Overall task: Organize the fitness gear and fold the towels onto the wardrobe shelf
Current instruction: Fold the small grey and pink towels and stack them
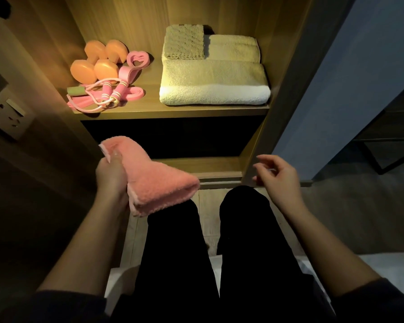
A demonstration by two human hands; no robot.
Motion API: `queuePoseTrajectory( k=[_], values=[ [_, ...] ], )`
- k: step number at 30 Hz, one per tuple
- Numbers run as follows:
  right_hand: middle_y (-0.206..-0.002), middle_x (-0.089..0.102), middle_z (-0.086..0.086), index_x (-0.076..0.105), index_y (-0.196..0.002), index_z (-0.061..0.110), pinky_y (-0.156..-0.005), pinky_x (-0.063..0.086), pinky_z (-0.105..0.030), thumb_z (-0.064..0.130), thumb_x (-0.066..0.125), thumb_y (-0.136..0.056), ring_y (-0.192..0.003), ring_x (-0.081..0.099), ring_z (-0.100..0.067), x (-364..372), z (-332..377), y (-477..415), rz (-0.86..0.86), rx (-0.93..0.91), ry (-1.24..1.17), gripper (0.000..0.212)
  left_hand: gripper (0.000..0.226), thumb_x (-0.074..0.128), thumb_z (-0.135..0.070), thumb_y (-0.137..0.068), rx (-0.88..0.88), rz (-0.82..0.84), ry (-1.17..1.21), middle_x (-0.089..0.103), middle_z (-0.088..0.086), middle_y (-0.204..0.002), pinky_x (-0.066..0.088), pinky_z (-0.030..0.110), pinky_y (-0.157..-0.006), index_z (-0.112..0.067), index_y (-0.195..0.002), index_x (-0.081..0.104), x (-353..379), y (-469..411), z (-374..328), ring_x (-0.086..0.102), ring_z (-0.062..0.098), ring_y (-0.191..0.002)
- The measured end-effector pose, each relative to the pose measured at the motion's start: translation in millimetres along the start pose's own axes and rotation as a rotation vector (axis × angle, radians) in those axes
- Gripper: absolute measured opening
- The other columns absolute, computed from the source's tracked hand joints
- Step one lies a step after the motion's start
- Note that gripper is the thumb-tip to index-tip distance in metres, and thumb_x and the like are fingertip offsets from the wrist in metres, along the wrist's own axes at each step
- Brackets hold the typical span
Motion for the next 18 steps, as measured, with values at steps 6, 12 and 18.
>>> queuePoseTrajectory(
  k=[6, 12, 18],
  values=[
    [-0.099, 0.071, 0.001, 0.065, -0.113, 0.025, -0.075, 0.059, -0.026, 0.014, 0.066, -0.092, -0.087, 0.072, -0.011, 69, 2, 18, 0.222, -0.048, -0.019, 0.024, 0.038, 0.036, -0.032, -0.106, -0.005, 0.035, 0.037, 0.06, 0.005, -0.111, 0.048, 0.033, -0.085, -0.012, -0.136, 0.047, 20, 9, 5, 0.059, 0.019, -0.095],
    [-0.127, 0.059, 0.012, 0.05, -0.138, 0.025, -0.091, 0.052, -0.018, 0.023, 0.074, -0.086, -0.112, 0.06, 0.0, 105, 6, 31, 0.467, -0.016, -0.094, 0.058, 0.039, 0.036, -0.034, -0.106, -0.028, 0.052, 0.105, 0.06, 0.002, -0.105, 0.048, 0.028, -0.069, -0.012, -0.137, 0.046, 34, 11, 6, 0.061, 0.014, -0.089],
    [-0.115, 0.059, 0.018, 0.058, -0.128, 0.024, -0.068, 0.05, -0.009, 0.007, 0.067, -0.087, -0.095, 0.057, 0.016, 115, 23, 22, 0.324, -0.03, -0.149, 0.046, 0.042, 0.038, -0.039, -0.105, -0.011, 0.147, 0.166, 0.061, -0.004, -0.102, 0.05, 0.027, -0.068, -0.019, -0.14, 0.046, 65, 30, -1, 0.061, 0.011, -0.089]
  ],
)
Point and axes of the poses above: each hand's wrist, its own y-axis away from the middle knuckle, its own x-axis out of the palm, z = x × y, the point moved 10 cm from there along -y, towards the middle knuckle
